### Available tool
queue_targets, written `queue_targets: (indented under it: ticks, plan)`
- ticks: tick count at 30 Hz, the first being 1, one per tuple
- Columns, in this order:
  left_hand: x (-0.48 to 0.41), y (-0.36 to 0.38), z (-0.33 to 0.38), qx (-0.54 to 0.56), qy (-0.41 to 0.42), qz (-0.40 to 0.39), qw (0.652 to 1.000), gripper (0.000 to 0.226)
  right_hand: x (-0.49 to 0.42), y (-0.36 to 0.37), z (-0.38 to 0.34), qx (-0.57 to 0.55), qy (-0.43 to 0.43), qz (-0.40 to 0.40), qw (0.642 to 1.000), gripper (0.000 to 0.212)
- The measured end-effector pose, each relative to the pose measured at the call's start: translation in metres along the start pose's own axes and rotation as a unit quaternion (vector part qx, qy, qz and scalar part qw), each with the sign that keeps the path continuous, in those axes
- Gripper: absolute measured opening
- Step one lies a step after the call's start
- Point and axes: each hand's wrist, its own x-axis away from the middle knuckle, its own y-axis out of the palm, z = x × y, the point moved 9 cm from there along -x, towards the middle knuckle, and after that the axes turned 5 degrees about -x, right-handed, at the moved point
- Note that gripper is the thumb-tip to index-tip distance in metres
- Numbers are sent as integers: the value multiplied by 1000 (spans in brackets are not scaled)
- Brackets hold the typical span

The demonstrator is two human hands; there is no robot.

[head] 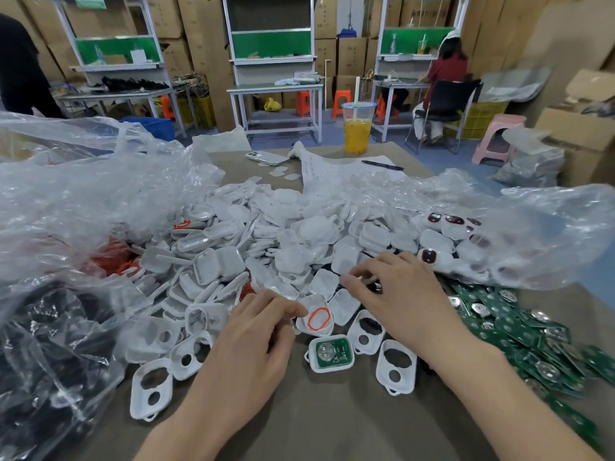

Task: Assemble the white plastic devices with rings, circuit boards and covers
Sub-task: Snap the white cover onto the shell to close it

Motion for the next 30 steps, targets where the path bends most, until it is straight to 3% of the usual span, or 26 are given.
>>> queue_targets:
  ticks: [4,12,14,18,23,27,30]
  plan:
    - [0,0,0,5,-6,-6,1000,24,-6,13,-1,31,5,-37,999,46]
    - [0,-4,4,-13,3,7,1000,26,7,7,5,33,-32,26,999,17]
    - [0,-10,7,-16,10,32,999,23,6,-1,5,-40,-30,59,997,10]
    - [-6,-20,13,41,4,76,996,25,12,-29,4,-298,-15,165,940,5]
    - [-30,2,22,216,-65,1,974,24,22,-39,-14,-400,-41,206,892,5]
    - [-30,6,21,302,-85,-12,949,22,22,-30,-21,-472,-41,164,865,3]
    - [-30,2,11,368,-128,7,921,24,16,-14,-19,-590,1,79,804,12]
